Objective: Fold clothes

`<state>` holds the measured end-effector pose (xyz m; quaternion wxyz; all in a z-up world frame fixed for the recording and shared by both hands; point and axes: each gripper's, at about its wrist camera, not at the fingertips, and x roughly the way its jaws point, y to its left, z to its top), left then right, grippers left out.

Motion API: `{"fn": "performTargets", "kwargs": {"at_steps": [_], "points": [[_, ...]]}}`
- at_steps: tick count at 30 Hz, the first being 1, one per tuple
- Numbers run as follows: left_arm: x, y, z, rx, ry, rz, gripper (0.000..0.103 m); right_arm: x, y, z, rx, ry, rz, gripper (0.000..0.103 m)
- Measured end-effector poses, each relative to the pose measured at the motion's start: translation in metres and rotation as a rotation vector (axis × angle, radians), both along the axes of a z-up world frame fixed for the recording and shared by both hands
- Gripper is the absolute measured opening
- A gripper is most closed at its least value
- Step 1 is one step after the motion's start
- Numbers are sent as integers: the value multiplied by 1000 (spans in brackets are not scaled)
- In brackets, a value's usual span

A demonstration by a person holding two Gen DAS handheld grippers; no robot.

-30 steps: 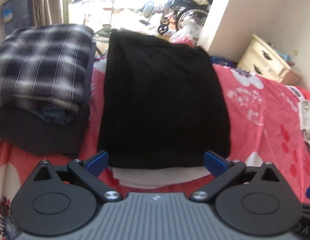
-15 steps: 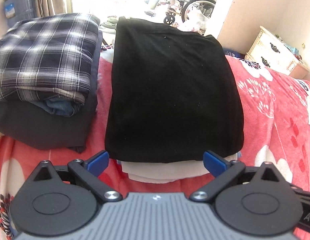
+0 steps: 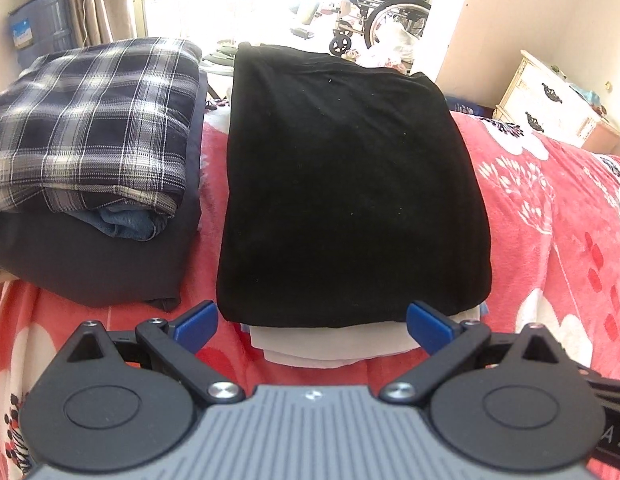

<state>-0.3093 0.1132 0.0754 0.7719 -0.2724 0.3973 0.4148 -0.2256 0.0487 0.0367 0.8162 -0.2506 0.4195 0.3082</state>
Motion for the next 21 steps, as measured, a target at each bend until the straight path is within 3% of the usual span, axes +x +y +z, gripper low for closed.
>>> {"fn": "performTargets", "kwargs": {"at_steps": [21], "points": [[3, -6, 1, 5, 0, -25, 98, -5, 1, -2, -10, 0, 23, 96]]}}
